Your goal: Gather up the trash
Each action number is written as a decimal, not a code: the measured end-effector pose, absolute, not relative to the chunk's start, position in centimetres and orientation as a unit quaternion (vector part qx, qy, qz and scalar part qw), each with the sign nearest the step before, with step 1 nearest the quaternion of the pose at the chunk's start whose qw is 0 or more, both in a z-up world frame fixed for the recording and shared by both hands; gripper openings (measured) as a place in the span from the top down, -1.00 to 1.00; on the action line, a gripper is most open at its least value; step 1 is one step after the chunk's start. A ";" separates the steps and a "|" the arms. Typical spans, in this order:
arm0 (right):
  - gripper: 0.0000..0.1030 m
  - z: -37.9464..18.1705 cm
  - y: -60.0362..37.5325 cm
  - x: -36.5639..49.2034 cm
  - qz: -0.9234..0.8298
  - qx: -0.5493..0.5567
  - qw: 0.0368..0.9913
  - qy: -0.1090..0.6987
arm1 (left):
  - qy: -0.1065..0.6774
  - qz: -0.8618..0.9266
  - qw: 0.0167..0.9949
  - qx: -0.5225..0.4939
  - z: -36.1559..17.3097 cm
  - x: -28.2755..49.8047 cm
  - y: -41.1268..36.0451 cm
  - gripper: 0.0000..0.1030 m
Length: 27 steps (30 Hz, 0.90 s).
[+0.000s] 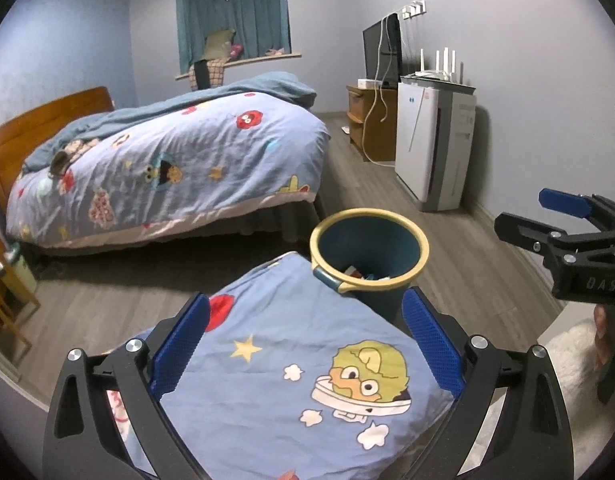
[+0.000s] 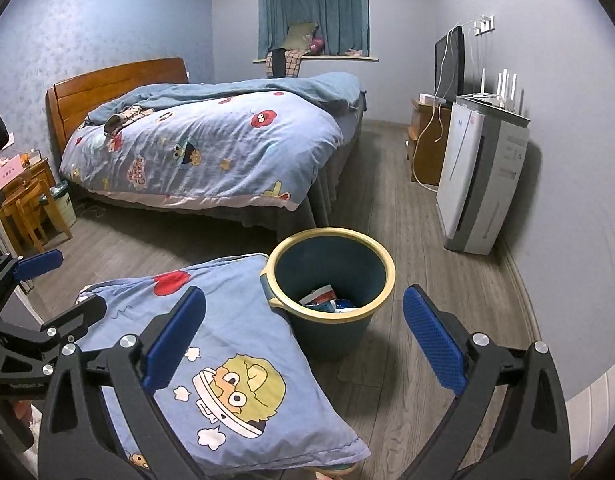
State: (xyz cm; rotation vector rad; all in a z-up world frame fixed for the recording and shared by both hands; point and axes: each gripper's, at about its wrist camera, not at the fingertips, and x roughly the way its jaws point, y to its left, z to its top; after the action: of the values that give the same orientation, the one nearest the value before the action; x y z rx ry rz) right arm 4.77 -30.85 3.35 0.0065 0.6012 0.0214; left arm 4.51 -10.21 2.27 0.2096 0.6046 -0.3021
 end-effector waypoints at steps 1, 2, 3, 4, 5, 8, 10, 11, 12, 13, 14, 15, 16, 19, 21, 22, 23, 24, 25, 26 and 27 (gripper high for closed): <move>-0.89 3.3 -30.8 4.8 0.011 0.003 0.955 0.296 | 0.297 -0.149 0.938 0.101 2.2 4.5 -10.2 -0.86; -0.89 3.3 -30.8 4.7 0.011 0.002 0.955 0.297 | 0.298 -0.149 0.937 0.099 2.2 4.5 -10.2 -0.86; -0.89 3.3 -30.8 4.7 0.010 0.002 0.955 0.296 | 0.299 -0.150 0.937 0.097 2.2 4.5 -10.2 -0.86; -0.89 3.3 -30.8 4.7 0.010 0.002 0.955 0.297 | 0.299 -0.151 0.937 0.096 2.2 4.6 -10.2 -0.86; -0.89 3.3 -30.8 4.6 0.010 0.002 0.955 0.297 | 0.299 -0.151 0.938 0.096 2.3 4.6 -10.2 -0.86; -0.89 3.3 -30.8 4.7 0.010 0.001 0.955 0.297 | 0.297 -0.150 0.938 0.097 2.3 4.5 -10.2 -0.86; -0.89 3.3 -30.7 4.6 0.010 -0.002 0.955 0.296 | 0.298 -0.151 0.938 0.096 2.3 4.6 -10.1 -0.86; -0.89 3.3 -30.7 4.6 0.010 -0.003 0.955 0.295 | 0.298 -0.151 0.938 0.095 2.3 4.6 -10.1 -0.86; -0.89 3.4 -30.7 4.6 0.011 -0.004 0.955 0.295 | 0.298 -0.150 0.938 0.095 2.3 4.5 -10.1 -0.86; -0.89 3.4 -30.6 4.5 0.011 -0.005 0.955 0.295 | 0.298 -0.150 0.938 0.096 2.3 4.5 -10.1 -0.86; -0.89 3.4 -30.6 4.5 0.011 -0.006 0.955 0.295 | 0.298 -0.150 0.938 0.096 2.3 4.5 -10.1 -0.86; -0.89 3.4 -30.6 4.5 0.011 -0.006 0.955 0.296 | 0.297 -0.151 0.938 0.096 2.3 4.5 -10.0 -0.86; -0.89 3.4 -30.6 4.5 0.011 -0.005 0.955 0.296 | 0.297 -0.151 0.938 0.096 2.3 4.5 -10.0 -0.86; -0.89 3.4 -30.6 4.6 0.011 -0.005 0.955 0.296 | 0.298 -0.152 0.937 0.097 2.2 4.5 -9.9 -0.86; -0.89 3.4 -30.6 4.6 0.012 -0.005 0.955 0.296 | 0.298 -0.152 0.938 0.097 2.3 4.5 -10.0 -0.86; -0.89 3.4 -30.6 4.6 0.012 -0.005 0.955 0.296 | 0.298 -0.152 0.938 0.096 2.2 4.6 -9.9 -0.86; -0.89 3.4 -30.6 4.6 0.011 -0.005 0.955 0.296 | 0.297 -0.152 0.938 0.095 2.3 4.5 -9.9 -0.86; -0.89 3.4 -30.6 4.6 0.011 -0.005 0.955 0.296 | 0.297 -0.152 0.938 0.095 2.2 4.5 -10.0 -0.86; -0.89 3.4 -30.6 4.6 0.011 -0.005 0.955 0.296 | 0.297 -0.152 0.938 0.095 2.2 4.5 -10.0 -0.86; -0.89 3.4 -30.6 4.6 0.011 -0.005 0.955 0.296 | 0.298 -0.151 0.938 0.096 2.2 4.5 -10.0 -0.86; -0.89 3.4 -30.6 4.6 0.011 -0.005 0.955 0.296 | 0.298 -0.152 0.938 0.096 2.2 4.5 -10.0 -0.86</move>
State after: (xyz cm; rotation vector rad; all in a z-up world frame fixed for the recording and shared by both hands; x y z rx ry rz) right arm 4.60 -30.58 3.36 -0.0103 0.6005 0.0228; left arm 4.53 -9.97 2.21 0.1960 0.6092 -0.3095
